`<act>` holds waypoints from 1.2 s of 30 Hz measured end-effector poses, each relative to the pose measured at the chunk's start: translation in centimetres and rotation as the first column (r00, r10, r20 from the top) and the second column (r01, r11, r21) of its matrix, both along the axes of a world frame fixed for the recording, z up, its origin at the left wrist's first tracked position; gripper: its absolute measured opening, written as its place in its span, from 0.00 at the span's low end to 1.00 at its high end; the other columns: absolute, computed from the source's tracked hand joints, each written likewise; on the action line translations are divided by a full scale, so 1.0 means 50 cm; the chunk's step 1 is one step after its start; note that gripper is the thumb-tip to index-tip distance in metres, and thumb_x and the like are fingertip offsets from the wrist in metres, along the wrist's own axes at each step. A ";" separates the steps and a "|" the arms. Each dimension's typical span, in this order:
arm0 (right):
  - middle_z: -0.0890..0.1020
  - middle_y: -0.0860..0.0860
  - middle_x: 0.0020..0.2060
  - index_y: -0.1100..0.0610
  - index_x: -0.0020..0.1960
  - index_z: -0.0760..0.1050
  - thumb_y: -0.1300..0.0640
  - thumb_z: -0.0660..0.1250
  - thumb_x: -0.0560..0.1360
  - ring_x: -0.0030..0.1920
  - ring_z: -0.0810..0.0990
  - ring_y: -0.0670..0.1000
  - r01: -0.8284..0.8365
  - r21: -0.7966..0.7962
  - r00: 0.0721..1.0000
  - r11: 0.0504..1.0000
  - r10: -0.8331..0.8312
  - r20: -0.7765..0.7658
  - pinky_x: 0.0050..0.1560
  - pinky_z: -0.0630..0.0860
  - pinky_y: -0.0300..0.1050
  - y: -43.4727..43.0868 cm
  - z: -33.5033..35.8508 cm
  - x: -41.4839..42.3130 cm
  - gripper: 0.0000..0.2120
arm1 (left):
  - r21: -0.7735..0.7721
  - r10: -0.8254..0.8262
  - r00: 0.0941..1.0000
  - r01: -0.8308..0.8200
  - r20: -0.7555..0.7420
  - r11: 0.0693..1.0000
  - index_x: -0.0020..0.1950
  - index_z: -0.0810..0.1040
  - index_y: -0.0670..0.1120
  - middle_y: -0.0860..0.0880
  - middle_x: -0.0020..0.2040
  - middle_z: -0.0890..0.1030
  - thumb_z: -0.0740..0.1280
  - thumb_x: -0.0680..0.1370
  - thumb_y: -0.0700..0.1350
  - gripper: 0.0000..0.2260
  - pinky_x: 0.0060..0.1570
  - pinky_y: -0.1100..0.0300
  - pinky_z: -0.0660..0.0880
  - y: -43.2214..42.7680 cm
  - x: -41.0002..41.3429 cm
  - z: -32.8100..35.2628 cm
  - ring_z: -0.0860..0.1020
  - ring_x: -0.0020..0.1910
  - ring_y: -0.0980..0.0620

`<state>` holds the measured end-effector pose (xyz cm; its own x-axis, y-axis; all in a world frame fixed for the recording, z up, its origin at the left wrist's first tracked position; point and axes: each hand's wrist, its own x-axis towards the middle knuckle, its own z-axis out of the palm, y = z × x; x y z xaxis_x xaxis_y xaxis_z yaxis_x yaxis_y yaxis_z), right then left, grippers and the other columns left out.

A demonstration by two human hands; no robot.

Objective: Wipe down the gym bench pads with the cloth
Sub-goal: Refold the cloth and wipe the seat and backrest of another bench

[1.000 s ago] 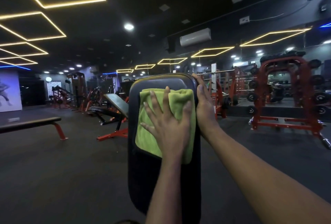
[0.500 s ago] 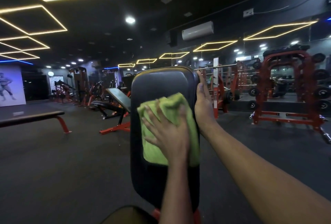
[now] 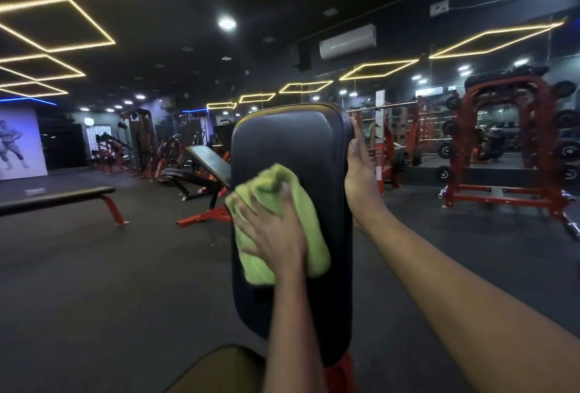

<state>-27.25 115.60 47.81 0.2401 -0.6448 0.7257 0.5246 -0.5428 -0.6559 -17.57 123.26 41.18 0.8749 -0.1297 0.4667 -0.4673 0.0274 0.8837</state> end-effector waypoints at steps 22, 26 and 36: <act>0.71 0.14 0.52 0.43 0.77 0.67 0.44 0.52 0.86 0.55 0.69 0.18 0.246 0.071 0.969 0.967 -0.246 -0.011 0.52 0.65 0.17 0.033 -0.085 0.019 0.21 | 0.017 -0.087 0.982 0.091 -0.170 0.996 0.77 0.57 0.63 0.50 0.79 0.59 0.53 0.79 0.63 0.25 0.68 0.38 0.63 0.072 0.008 -0.295 0.58 0.76 0.42; 0.73 0.28 0.65 0.49 0.78 0.68 0.43 0.53 0.86 0.60 0.68 0.22 0.252 0.130 0.968 0.959 -0.249 -0.035 0.64 0.65 0.23 0.034 -0.128 0.017 0.23 | -0.051 -0.035 0.985 0.027 -0.169 0.998 0.79 0.60 0.56 0.49 0.79 0.60 0.57 0.83 0.56 0.24 0.69 0.44 0.61 0.061 0.083 -0.185 0.60 0.75 0.42; 0.62 0.44 0.80 0.52 0.81 0.58 0.40 0.51 0.85 0.69 0.59 0.32 0.188 0.172 0.976 0.967 -0.164 -0.145 0.59 0.57 0.15 0.029 -0.129 0.012 0.28 | -0.051 -0.045 0.934 0.029 -0.354 0.998 0.80 0.55 0.52 0.52 0.80 0.57 0.57 0.83 0.57 0.27 0.71 0.39 0.61 0.059 -0.027 -0.359 0.59 0.76 0.40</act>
